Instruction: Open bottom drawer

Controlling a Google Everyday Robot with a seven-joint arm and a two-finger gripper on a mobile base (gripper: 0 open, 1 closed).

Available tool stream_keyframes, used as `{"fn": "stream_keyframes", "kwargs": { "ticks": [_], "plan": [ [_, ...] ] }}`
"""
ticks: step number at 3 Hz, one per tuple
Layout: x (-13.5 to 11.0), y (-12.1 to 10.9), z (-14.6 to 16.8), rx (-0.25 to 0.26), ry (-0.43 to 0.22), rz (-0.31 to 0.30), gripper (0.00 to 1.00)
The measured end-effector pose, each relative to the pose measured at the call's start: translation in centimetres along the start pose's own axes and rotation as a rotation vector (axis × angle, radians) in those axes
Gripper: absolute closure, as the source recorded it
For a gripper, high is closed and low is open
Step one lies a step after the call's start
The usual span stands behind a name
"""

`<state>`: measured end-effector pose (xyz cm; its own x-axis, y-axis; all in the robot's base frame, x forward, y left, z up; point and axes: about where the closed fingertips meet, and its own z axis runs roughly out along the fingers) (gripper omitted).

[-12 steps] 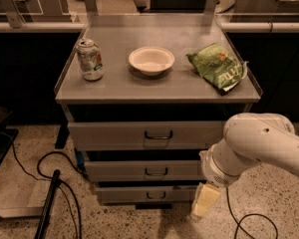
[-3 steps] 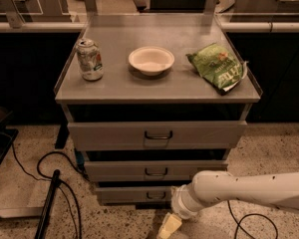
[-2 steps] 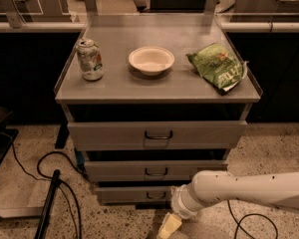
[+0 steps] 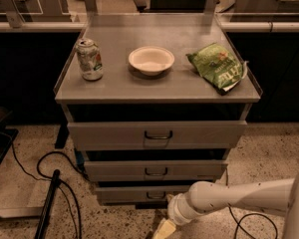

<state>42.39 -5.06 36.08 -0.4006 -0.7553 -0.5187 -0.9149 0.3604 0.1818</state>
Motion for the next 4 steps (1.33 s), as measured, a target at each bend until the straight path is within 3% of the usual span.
{"fn": "stream_keyframes", "kwargs": {
  "ticks": [1,2,4],
  "plan": [
    [0.9,-0.4,3.0,-0.023,-0.037,0.035,0.0],
    [0.9,-0.4,3.0,-0.023,-0.037,0.035,0.0],
    [0.4,-3.7,7.2,0.029,-0.044,0.049,0.0]
  ]
}}
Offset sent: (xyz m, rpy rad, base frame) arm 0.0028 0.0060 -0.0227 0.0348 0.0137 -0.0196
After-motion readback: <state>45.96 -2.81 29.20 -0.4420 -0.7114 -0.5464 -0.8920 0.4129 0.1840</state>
